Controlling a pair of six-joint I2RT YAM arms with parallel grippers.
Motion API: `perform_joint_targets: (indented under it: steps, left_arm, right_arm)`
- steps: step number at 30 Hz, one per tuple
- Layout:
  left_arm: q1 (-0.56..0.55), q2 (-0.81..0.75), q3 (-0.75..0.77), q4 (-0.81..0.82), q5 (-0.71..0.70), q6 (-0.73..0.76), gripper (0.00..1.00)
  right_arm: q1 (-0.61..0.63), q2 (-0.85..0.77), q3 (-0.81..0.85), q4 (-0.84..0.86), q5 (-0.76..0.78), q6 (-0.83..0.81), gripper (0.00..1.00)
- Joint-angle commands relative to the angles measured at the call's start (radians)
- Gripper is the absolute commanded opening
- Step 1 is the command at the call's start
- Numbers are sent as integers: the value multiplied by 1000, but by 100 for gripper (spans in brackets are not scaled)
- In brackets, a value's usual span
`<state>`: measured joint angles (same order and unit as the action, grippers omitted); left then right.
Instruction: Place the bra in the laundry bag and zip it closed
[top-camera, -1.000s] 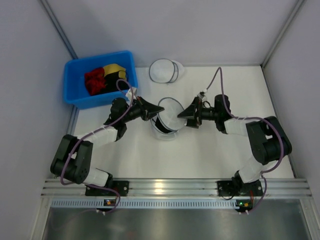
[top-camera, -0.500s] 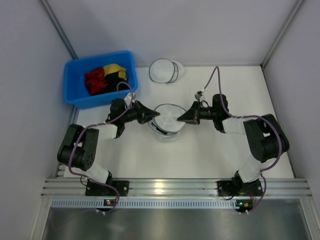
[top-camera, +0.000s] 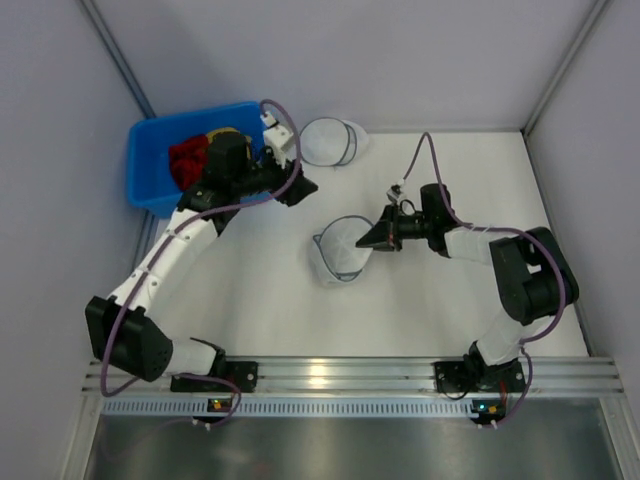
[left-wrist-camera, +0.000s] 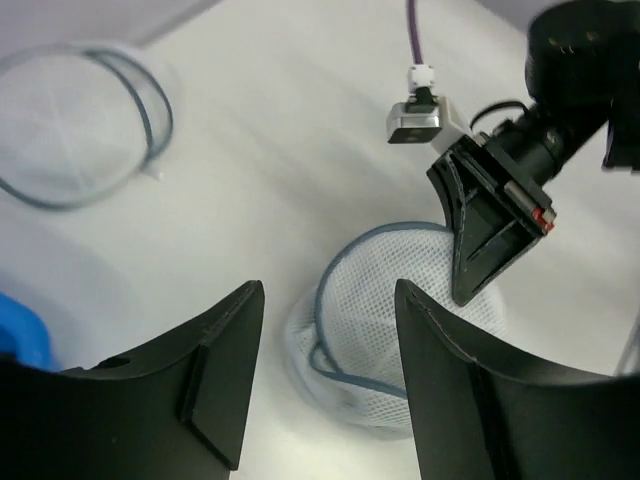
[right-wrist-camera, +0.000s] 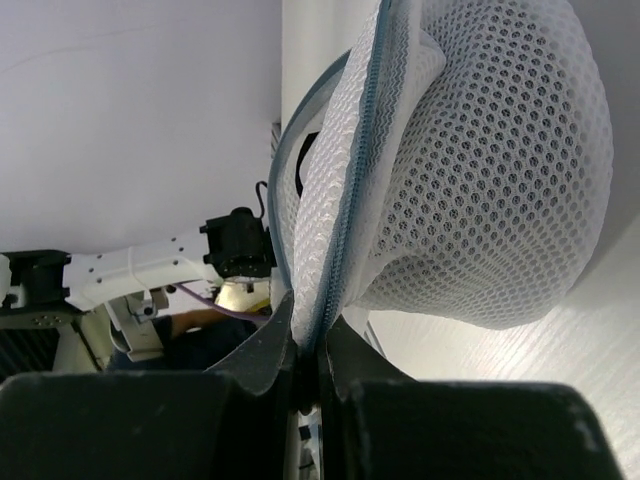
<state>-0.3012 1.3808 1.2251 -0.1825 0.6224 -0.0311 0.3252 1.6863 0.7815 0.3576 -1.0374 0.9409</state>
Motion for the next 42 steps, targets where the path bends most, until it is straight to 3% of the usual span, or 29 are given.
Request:
perform_joint_targets:
  steps: [1, 2, 7, 10, 13, 22, 31, 35, 36, 38, 40, 42]
  left_arm:
    - [-192, -32, 111, -375, -158, 576, 61]
    - [-258, -26, 122, -412, -215, 700, 61]
    - [-649, 76, 166, -600, -502, 931, 58]
    - [-793, 170, 206, -699, -612, 1019, 56]
    - [-869, 283, 290, -785, -664, 1062, 56]
    - [-921, 530, 457, -822, -811, 1079, 54]
    - [-920, 624, 458, -824, -938, 1091, 52]
    - [-914, 643, 459, -822, -952, 1080, 36]
    - [-912, 640, 459, -824, -946, 1080, 26]
    - [-914, 629, 458, -824, -940, 1083, 16]
    - [-921, 598, 441, -824, -919, 1082, 0]
    - [-934, 557, 424, -830, -896, 1077, 0]
  right_arm:
    - [5, -20, 68, -110, 19, -67, 0]
    - [5, -19, 71, -117, 22, -67, 0]
    - [6, -10, 75, -123, 33, -40, 0]
    - [6, -7, 73, -123, 36, -36, 0]
    - [6, -8, 73, -132, 36, -37, 0]
    - [6, -37, 68, -166, 56, -56, 0]
    - [6, -40, 67, -166, 60, -45, 0]
    - [6, -54, 65, -184, 68, -59, 0]
    - [6, -56, 65, -193, 73, -71, 0]
    - [6, -59, 73, -218, 77, -91, 0]
    - [6, -57, 85, -242, 86, -109, 0]
    - [6, -48, 120, -296, 99, -155, 0]
